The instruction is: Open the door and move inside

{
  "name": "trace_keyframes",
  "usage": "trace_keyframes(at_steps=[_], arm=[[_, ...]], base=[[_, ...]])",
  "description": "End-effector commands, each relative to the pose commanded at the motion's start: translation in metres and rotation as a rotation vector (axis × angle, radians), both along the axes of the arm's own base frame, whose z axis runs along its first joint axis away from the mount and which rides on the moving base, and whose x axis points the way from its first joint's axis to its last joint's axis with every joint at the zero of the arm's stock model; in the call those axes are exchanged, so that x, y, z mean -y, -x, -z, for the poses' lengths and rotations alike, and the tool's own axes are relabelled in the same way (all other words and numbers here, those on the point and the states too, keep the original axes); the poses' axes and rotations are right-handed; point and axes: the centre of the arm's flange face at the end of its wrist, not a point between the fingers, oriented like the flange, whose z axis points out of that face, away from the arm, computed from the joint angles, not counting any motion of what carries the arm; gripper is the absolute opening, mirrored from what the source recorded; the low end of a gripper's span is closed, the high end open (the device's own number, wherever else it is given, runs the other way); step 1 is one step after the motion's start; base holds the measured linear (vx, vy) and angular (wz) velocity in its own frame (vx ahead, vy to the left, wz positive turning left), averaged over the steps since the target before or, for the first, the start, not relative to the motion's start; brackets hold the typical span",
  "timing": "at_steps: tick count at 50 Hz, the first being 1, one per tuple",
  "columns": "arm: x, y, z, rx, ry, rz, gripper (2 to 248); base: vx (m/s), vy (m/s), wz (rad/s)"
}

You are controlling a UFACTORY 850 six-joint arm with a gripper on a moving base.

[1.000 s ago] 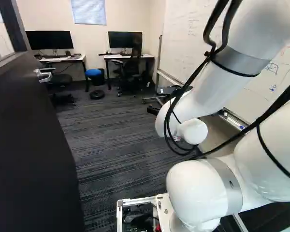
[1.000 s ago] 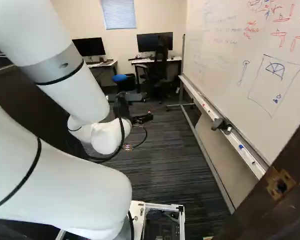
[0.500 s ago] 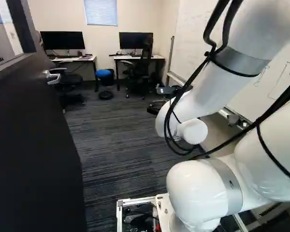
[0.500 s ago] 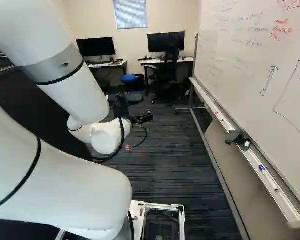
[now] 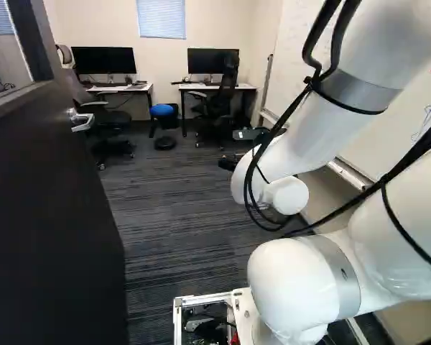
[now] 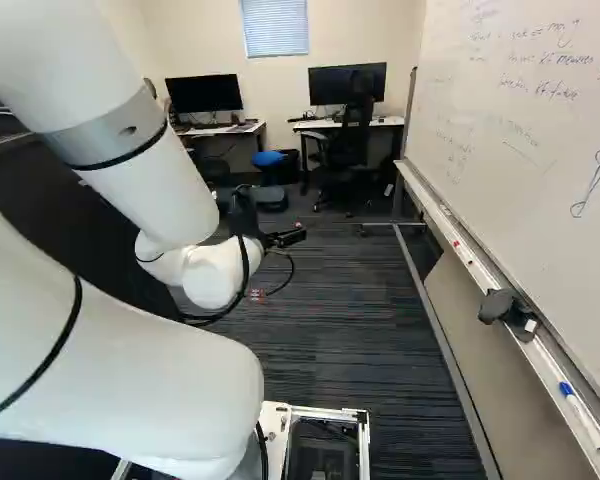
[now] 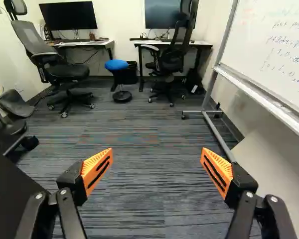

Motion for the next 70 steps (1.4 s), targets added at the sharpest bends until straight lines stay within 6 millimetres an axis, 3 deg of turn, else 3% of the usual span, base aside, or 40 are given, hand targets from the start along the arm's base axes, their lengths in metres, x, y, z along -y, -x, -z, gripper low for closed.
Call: trace_keyframes(at_steps=[70], arm=[[0.0,0.0,0.0,0.0,0.0,0.0,247]], base=[[0.196,0.006,-0.002]])
